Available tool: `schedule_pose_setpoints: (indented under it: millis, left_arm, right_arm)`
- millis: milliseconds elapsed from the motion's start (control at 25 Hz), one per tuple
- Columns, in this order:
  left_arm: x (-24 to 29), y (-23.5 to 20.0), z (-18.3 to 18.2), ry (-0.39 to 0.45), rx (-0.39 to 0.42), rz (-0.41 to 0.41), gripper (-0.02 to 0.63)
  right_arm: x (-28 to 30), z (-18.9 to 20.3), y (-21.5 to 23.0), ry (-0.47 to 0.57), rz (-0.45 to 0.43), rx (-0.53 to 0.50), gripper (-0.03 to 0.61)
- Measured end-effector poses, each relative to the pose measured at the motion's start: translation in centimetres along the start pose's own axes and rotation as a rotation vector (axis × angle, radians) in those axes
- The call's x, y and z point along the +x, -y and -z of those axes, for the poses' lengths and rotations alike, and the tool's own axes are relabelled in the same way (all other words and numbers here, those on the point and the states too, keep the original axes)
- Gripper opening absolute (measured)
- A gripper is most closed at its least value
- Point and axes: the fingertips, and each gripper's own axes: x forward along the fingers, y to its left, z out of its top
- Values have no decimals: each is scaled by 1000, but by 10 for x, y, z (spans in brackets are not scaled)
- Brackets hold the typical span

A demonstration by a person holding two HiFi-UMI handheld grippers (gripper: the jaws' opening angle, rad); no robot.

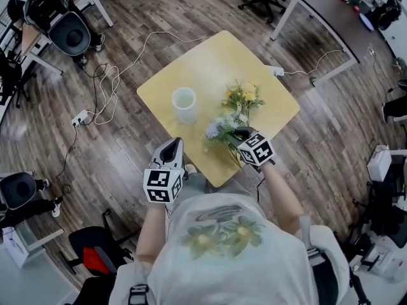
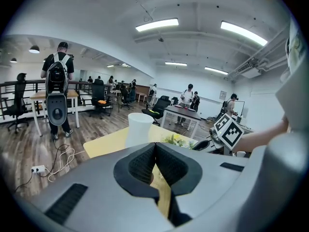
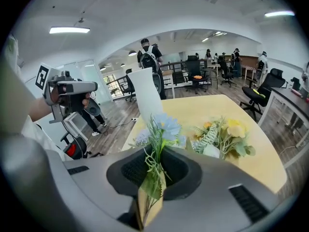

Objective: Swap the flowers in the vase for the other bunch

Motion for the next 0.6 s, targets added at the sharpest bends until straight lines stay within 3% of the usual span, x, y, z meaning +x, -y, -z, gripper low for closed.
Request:
schedule_pose_setpoints:
  millis: [480, 600]
  left_arm:
    - [7, -5, 2, -11, -8, -18, 17]
    - [9, -6, 1, -12, -10, -18, 18]
  right_arm:
    - [35, 7, 5, 4, -23, 10, 67]
    - [36, 5, 6, 6, -2, 8, 133]
